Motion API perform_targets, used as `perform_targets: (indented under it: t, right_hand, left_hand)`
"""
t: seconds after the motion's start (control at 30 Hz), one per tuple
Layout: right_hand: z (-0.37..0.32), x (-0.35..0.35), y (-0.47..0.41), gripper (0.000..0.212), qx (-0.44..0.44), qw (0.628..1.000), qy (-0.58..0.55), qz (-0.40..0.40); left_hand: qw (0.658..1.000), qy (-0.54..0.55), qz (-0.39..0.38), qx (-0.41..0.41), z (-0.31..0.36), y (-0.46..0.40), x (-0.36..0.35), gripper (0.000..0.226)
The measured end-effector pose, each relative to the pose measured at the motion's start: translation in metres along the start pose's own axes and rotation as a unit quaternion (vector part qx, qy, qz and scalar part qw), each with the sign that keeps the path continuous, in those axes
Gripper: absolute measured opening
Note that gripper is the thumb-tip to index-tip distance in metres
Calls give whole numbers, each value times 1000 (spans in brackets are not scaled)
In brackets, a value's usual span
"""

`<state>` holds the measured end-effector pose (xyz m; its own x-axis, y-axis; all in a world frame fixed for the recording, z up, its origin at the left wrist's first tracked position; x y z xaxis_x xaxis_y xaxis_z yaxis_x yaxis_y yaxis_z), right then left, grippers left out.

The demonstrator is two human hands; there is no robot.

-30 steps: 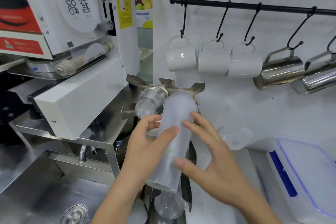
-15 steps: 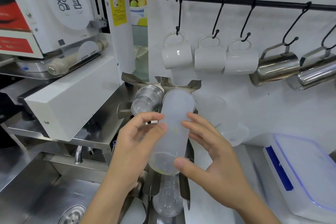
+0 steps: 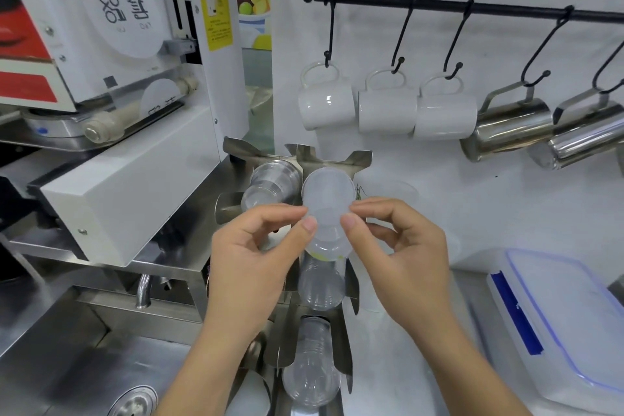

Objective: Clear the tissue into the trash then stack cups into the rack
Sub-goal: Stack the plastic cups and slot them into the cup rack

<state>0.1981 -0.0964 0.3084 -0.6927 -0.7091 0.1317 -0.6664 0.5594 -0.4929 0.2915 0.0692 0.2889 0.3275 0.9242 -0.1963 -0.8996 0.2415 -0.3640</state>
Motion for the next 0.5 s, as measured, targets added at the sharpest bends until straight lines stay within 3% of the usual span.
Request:
perform_targets:
  t: [0.1, 0.5]
  right_hand:
    - [7, -1, -7, 5, -6, 1000, 9, 11]
    - [17, -4, -18, 15, 0, 998, 56, 28]
  left_hand:
    - [1000, -14, 16, 7, -5, -6, -3, 8]
    - [996, -79, 31, 6, -12, -19, -5, 10]
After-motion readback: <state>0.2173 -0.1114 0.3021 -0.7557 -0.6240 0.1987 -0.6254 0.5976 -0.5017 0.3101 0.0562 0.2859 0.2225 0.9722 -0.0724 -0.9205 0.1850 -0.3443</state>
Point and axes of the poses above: each hand's wrist, its own y-axis away from the middle knuckle, its own x-axis out of the back of the hand, z = x × y, the point moved 8 cm from there along -y, towards the middle knuckle, and after that the axes turned 5 degrees about y, right-handed, at the moved point
